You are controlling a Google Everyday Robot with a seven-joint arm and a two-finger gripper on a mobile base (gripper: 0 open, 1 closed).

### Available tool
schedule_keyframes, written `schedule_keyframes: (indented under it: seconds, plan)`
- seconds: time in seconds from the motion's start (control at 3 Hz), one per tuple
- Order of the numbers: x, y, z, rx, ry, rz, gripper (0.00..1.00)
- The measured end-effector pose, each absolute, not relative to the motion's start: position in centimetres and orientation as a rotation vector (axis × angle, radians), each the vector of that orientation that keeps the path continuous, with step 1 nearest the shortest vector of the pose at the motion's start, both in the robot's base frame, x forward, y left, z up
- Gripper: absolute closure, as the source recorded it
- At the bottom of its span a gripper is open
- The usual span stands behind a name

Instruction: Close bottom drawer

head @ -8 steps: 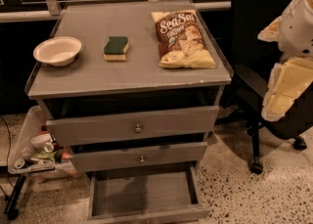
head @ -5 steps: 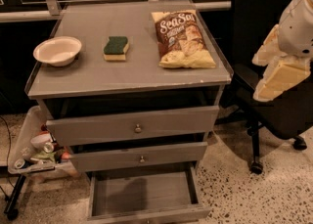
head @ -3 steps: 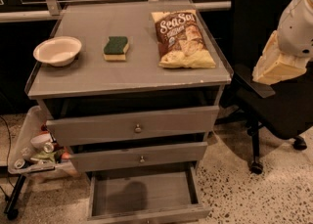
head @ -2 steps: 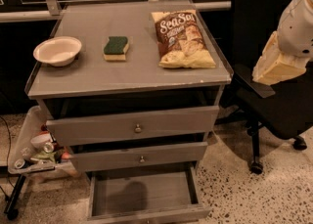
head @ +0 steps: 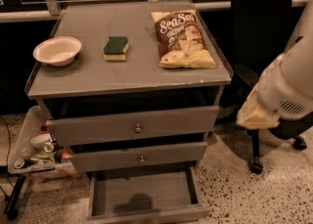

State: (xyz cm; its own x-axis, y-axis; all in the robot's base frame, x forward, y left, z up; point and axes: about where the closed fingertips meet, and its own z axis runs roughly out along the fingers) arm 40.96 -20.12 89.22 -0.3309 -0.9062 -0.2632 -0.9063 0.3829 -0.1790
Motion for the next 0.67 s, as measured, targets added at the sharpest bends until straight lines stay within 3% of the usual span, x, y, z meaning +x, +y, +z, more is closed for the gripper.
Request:
schedule_keyframes:
  seconds: [0.67]
  plan:
    - [36.6, -18.9, 71.1, -1.546, 2.557, 0.206, 1.0]
